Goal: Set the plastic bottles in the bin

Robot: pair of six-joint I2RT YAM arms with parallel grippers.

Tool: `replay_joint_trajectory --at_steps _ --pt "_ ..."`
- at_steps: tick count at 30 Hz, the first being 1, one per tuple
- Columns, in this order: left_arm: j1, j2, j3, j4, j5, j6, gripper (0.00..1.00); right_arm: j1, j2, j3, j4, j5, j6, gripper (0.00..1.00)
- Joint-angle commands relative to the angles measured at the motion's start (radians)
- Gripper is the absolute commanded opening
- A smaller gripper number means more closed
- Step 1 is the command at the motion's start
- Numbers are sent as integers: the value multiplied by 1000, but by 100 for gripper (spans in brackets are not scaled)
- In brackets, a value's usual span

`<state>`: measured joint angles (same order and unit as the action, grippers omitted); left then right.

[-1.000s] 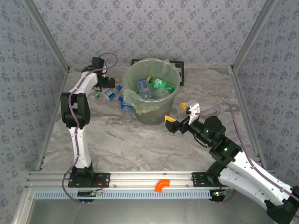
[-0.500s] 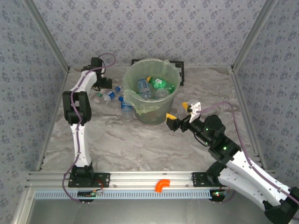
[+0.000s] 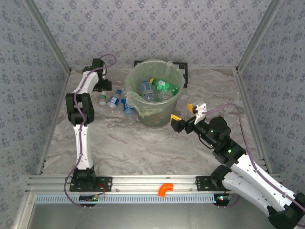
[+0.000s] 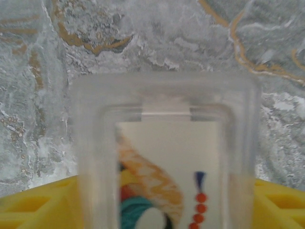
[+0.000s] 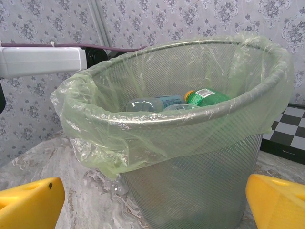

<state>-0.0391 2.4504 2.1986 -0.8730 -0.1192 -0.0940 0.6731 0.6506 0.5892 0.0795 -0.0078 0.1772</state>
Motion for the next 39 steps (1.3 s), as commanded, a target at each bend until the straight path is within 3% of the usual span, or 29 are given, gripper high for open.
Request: replay_joint_trajectory --at_steps 1,13,19,24,31,39 --pt "12 9 34 -47 10 -7 63 -9 -5 -6 25 -15 21 99" --pt "25 -138 -31 -16 42 -105 57 -15 -27 -6 24 -17 25 99" --pt "24 -312 -153 46 119 -238 57 -17 -49 -8 23 -14 30 99" --pt "-7 -492 -243 112 105 -239 57 -19 -61 -11 28 -14 29 99" --pt "-115 -702 -322 161 4 -151 57 -23 -87 2 18 0 25 99" --pt "-371 -812 -281 224 -239 127 57 -22 -135 37 -34 7 52 99"
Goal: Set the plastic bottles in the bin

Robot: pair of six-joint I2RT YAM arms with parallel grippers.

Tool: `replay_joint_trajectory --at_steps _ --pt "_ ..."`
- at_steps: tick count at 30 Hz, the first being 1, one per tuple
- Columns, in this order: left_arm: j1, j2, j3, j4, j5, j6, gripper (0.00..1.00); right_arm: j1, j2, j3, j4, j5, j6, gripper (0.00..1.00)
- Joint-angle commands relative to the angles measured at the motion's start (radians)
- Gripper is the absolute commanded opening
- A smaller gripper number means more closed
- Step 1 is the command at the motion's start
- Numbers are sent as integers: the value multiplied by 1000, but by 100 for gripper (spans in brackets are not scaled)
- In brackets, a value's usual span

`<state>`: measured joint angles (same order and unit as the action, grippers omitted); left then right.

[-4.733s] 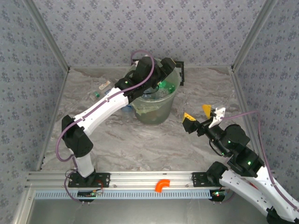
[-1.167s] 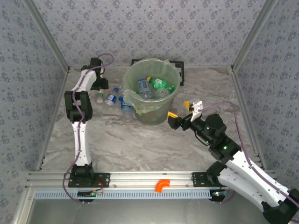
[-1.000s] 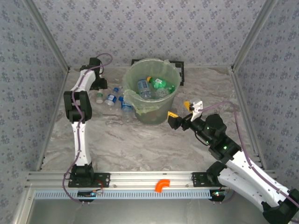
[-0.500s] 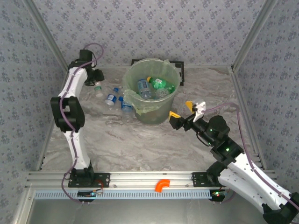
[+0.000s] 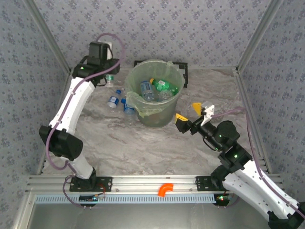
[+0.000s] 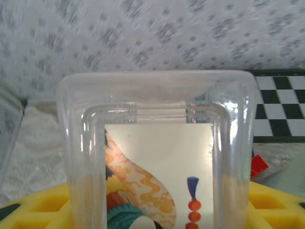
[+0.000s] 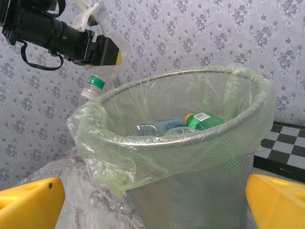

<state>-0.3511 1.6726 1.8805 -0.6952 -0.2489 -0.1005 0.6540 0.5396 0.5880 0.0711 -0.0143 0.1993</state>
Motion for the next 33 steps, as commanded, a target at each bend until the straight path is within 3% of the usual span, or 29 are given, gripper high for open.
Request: replay_joint_trajectory --at_steps 1,7,12,15,33 --pt "-83 -35 48 47 -127 151 57 -2 -30 38 -31 13 37 99" --pt "-237 -33 119 65 -190 297 57 10 -59 55 -85 14 64 99" --pt "-373 -5 127 131 -293 496 57 28 -70 69 -114 32 68 99" --pt "-418 27 142 138 -307 560 57 39 -68 76 -119 43 66 99" --pt "-451 198 178 123 -323 610 61 70 -77 85 -154 89 46 99"
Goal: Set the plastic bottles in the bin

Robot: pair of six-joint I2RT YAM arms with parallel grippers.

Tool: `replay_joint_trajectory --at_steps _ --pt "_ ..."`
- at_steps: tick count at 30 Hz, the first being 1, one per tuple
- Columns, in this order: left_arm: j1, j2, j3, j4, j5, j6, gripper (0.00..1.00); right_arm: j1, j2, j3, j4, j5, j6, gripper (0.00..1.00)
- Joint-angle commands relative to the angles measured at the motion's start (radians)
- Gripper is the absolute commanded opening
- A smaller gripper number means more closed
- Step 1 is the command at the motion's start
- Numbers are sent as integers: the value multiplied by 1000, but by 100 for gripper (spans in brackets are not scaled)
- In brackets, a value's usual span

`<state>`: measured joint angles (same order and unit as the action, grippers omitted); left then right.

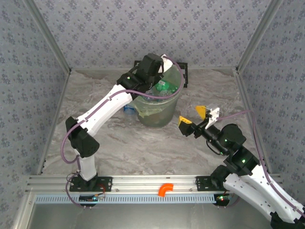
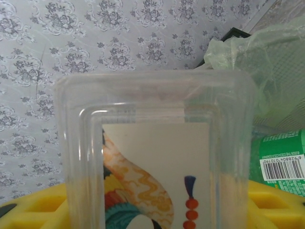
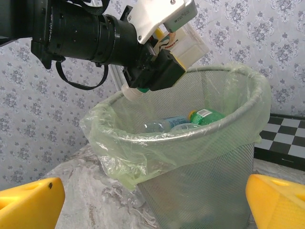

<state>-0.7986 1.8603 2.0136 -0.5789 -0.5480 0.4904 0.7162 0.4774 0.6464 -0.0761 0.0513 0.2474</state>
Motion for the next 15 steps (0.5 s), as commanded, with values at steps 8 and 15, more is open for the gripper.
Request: replay_joint_trajectory --at_steps 8,15 --pt "1 25 77 -6 -54 -30 100 9 -30 26 -24 35 -7 99" --pt "0 5 113 -44 -45 -110 100 9 -15 29 -9 28 -3 99"
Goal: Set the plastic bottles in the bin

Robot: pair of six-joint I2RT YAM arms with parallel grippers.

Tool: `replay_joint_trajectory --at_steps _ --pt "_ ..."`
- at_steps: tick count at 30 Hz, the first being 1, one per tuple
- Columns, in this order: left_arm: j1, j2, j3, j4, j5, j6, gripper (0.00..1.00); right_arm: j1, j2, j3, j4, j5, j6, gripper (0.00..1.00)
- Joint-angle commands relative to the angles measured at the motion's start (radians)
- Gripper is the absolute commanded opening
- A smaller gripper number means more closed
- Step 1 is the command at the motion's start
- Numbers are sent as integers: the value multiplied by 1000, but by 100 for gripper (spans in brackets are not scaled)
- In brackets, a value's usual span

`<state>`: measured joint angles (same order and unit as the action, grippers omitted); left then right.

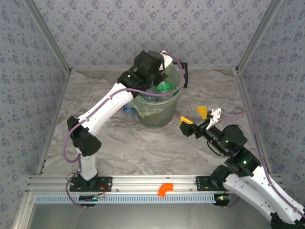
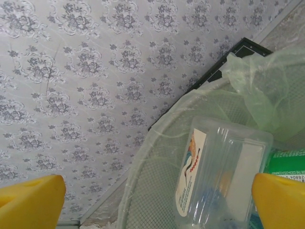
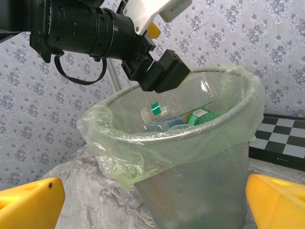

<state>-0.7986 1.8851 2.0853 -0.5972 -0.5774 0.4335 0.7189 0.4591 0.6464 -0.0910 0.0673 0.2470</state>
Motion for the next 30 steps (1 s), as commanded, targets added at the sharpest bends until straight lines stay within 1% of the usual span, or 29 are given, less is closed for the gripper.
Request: replay_joint_trajectory --at_steps 1,6,9,12,14,17,19,21,23,24,25,26,30 --pt "0 -24 44 -35 -11 -68 100 7 7 32 8 10 -3 99" --pt "7 -50 45 -57 -4 -121 100 8 28 39 18 3 0 99" --pt "27 -61 45 -69 30 -166 99 13 40 45 25 -4 0 99" --pt "49 -61 51 -76 23 -217 98 19 50 50 29 -5 2 99" --pt "68 -70 46 -76 54 -258 99 22 55 50 30 -6 1 99" --pt "87 -81 29 -73 71 -280 98 25 62 51 32 -2 0 99" --pt "100 -70 37 -71 66 -287 90 27 69 52 39 -4 1 100" --pt "115 -45 64 -77 80 -301 75 32 75 53 42 -6 1 99" --pt "134 -12 98 -137 128 -324 60 37 82 53 44 -3 2 99" --pt "137 -2 109 -149 156 -332 54 39 84 52 44 0 0 99" --pt "137 7 114 -153 184 -334 51 41 84 51 44 5 -1 99" --pt "135 13 114 -151 208 -334 49 43 84 50 44 9 -2 99" --pt "133 47 130 -143 245 -337 50 45 84 49 44 15 -5 99"
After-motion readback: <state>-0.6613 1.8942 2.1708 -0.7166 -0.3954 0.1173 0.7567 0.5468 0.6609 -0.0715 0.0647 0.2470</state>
